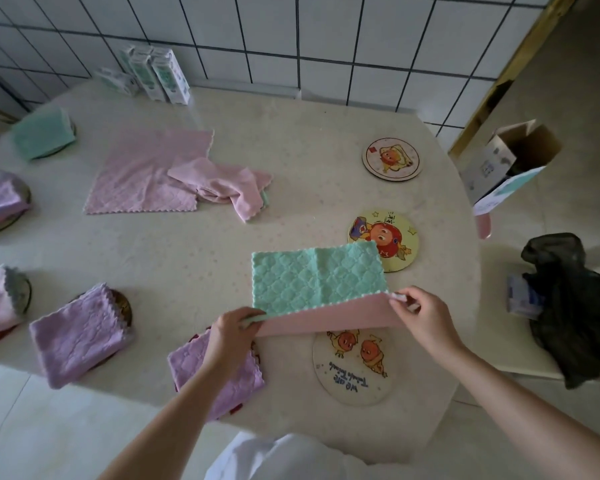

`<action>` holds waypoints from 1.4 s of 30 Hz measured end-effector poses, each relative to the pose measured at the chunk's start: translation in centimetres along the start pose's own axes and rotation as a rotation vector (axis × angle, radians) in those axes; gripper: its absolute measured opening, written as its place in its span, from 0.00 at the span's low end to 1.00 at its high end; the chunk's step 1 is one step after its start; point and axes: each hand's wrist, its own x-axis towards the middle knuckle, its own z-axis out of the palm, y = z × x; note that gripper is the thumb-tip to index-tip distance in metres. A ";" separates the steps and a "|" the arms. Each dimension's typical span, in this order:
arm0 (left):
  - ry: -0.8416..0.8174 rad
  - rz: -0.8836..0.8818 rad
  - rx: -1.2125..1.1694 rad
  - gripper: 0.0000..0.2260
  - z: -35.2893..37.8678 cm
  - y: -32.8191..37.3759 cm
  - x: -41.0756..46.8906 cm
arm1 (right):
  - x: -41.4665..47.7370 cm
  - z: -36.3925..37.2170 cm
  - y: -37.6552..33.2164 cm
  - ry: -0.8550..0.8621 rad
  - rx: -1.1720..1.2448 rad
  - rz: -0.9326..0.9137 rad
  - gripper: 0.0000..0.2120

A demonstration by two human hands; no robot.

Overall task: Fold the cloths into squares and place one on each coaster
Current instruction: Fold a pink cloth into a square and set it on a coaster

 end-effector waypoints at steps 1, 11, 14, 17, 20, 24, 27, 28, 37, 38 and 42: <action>0.004 -0.042 -0.050 0.07 -0.1 0.3 1.1 | 1.0 0.1 -0.4 0.014 0.039 0.049 0.02; 0.045 -0.356 -0.329 0.08 0.8 0.8 9.4 | 10.0 2.0 -1.4 0.056 0.217 0.359 0.08; 0.059 -0.397 -0.340 0.08 1.1 1.0 10.6 | 11.5 2.3 -1.3 0.027 0.207 0.359 0.07; 0.069 -0.413 -0.313 0.04 1.5 0.8 11.1 | 12.5 2.6 -1.1 0.004 0.181 0.358 0.09; 0.089 -0.417 -0.301 0.03 1.8 0.7 11.2 | 13.1 2.8 -0.7 -0.007 0.155 0.353 0.09; 0.118 -0.416 -0.276 0.03 2.0 0.8 11.4 | 13.6 2.9 -0.6 0.013 0.127 0.338 0.09; 0.128 -0.429 -0.232 0.03 2.1 0.9 11.7 | 13.9 3.0 -0.7 0.016 0.107 0.327 0.09; 0.131 -0.433 -0.208 0.05 2.1 1.1 11.9 | 13.9 3.0 -0.7 0.016 0.096 0.323 0.09; 0.203 -0.457 -0.033 0.09 1.8 2.3 12.0 | 14.2 2.6 -0.6 0.030 -0.060 0.311 0.09; 0.222 -0.439 0.002 0.08 1.7 2.4 11.7 | 13.9 2.5 -0.7 0.050 -0.069 0.299 0.09; 0.280 -0.088 0.263 0.09 2.5 2.7 8.9 | 10.7 2.1 -0.8 0.094 -0.170 0.037 0.10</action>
